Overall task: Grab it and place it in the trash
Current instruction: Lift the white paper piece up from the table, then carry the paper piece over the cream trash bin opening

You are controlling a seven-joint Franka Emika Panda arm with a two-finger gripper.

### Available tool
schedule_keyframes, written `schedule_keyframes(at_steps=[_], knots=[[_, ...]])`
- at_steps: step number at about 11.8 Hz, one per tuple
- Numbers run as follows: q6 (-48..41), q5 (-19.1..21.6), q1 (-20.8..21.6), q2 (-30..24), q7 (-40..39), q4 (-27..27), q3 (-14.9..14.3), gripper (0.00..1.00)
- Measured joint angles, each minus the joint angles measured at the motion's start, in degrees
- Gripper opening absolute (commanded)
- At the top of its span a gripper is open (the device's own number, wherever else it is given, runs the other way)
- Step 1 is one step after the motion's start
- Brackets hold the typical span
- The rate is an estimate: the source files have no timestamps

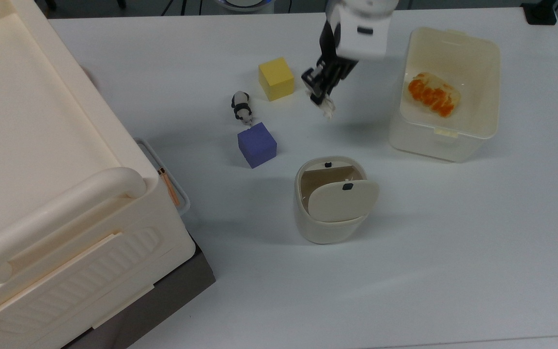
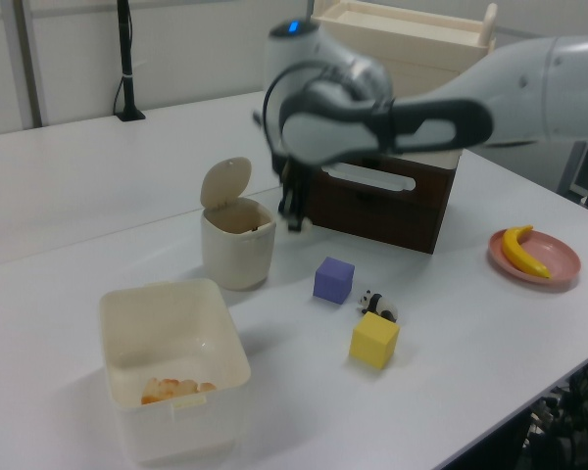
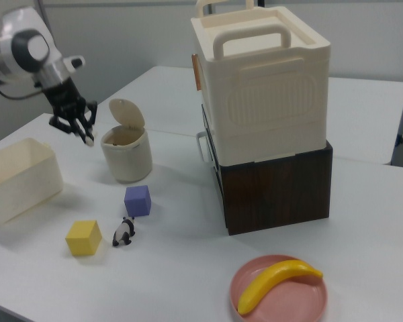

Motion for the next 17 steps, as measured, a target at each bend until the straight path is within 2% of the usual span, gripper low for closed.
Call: schedule_keyframes(at_steps=[2, 6, 10, 13, 17], knots=[[-4.7, 1.3, -0.4, -2.7, 0.4, 3.1, 0.0, 0.0], [-5.3, 1.6, -2.4, -2.8, 7.3, 3.7, -0.3, 0.0], [1.2, 1.5, -5.0, -1.1, 14.9, 3.8, -0.4, 0.0], [7.2, 1.5, -5.0, 1.7, 14.2, 3.9, -0.4, 0.0], [17.8, 1.5, -4.9, 8.2, 9.4, 4.0, -0.4, 0.0]])
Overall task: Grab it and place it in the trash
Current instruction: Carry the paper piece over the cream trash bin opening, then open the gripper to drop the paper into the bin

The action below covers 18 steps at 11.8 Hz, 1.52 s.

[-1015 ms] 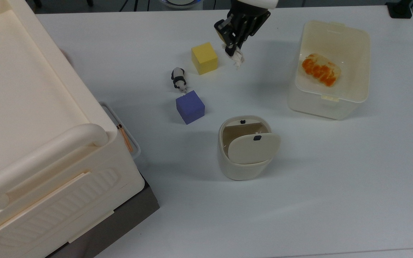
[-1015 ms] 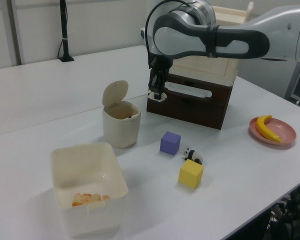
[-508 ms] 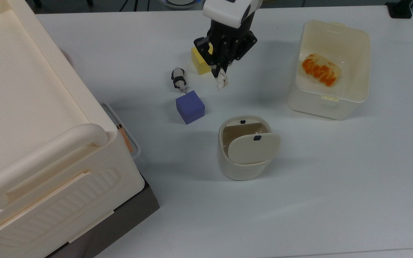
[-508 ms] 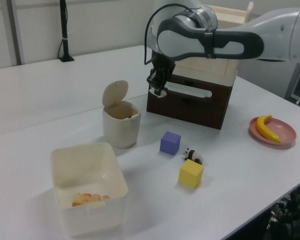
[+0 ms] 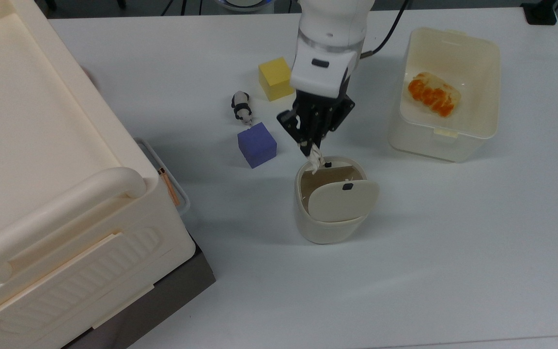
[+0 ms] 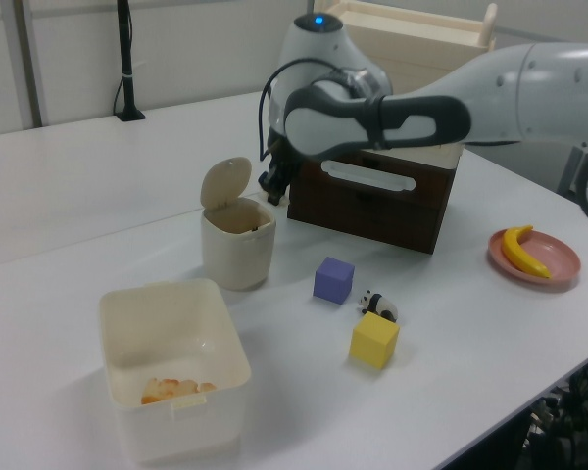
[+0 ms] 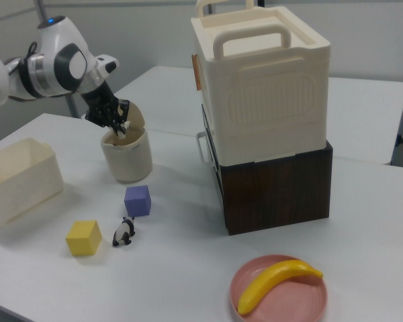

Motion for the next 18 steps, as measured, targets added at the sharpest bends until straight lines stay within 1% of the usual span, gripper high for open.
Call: schedule_keyframes(at_steps=[3, 5, 10, 11, 13, 14, 15, 18], knots=[[5.4, 0.0, 0.1, 3.6, -2.7, 0.7, 0.1, 0.0], [5.7, 0.0, 0.1, 4.8, -3.2, 1.7, 0.3, 0.0], [5.7, 0.0, 0.3, 5.1, -3.3, 3.8, 1.0, 0.0], [5.7, 0.0, 0.3, 5.1, -3.3, 4.0, 1.1, 0.02], [5.7, 0.0, 0.4, 5.1, -3.3, 4.0, 1.4, 0.27], [5.7, 0.0, 0.5, 5.1, -3.3, 4.0, 1.4, 0.55], [5.7, 0.0, 0.5, 5.1, -3.3, 4.0, 1.4, 1.0], [5.7, 0.0, 0.6, 5.1, -3.3, 4.0, 1.4, 1.0]])
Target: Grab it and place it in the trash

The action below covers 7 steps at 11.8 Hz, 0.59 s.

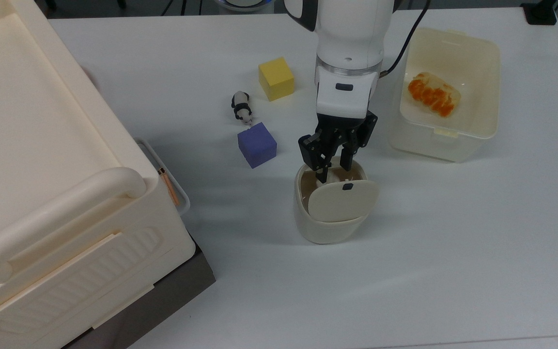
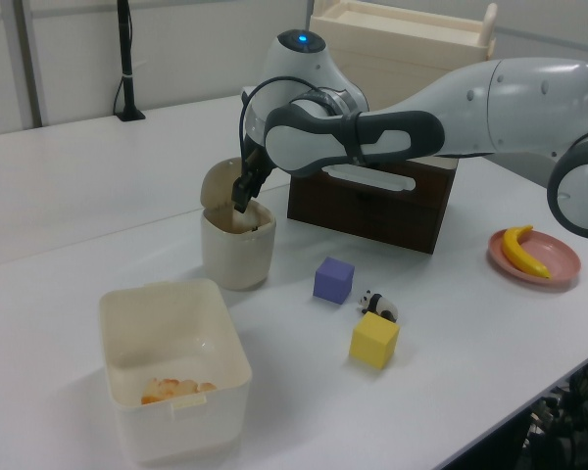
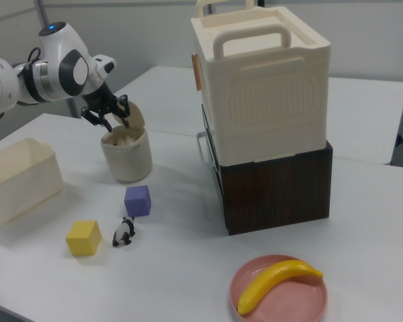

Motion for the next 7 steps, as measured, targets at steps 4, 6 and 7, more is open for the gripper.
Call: schedule_keyframes(at_steps=[4, 6, 7], knots=[[0.0, 0.0, 0.1, 0.0, 0.0, 0.0, 0.0, 1.0], [-1.0, 0.0, 0.3, -0.3, 0.1, 0.2, 0.1, 1.0], [-4.6, 0.0, 0.5, -1.5, 0.4, 0.4, 0.2, 1.0]])
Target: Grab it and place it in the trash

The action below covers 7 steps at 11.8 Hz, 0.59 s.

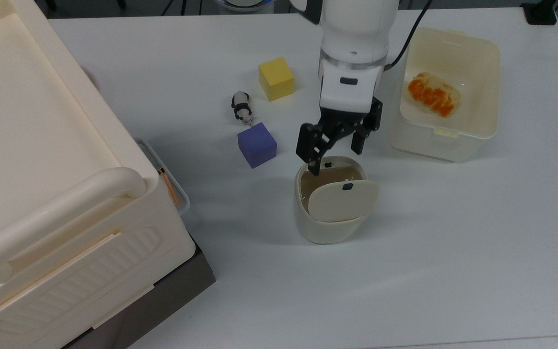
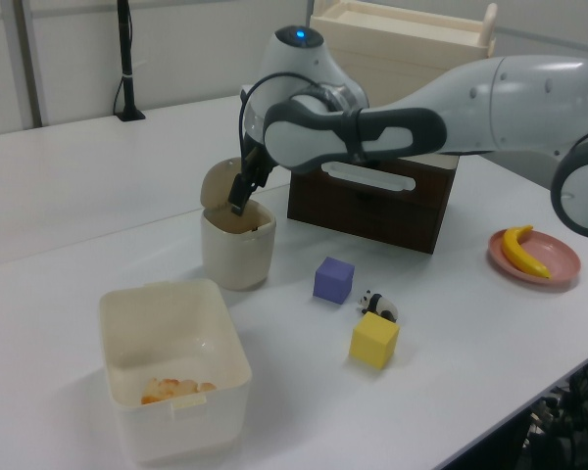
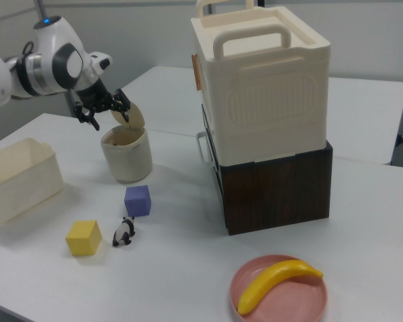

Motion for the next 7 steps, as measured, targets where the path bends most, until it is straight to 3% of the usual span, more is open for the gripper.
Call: schedule_keyframes(at_steps=[7], knots=[[-24.6, 0.8, -1.6, -15.7, 3.7, -1.0, -1.3, 1.0]])
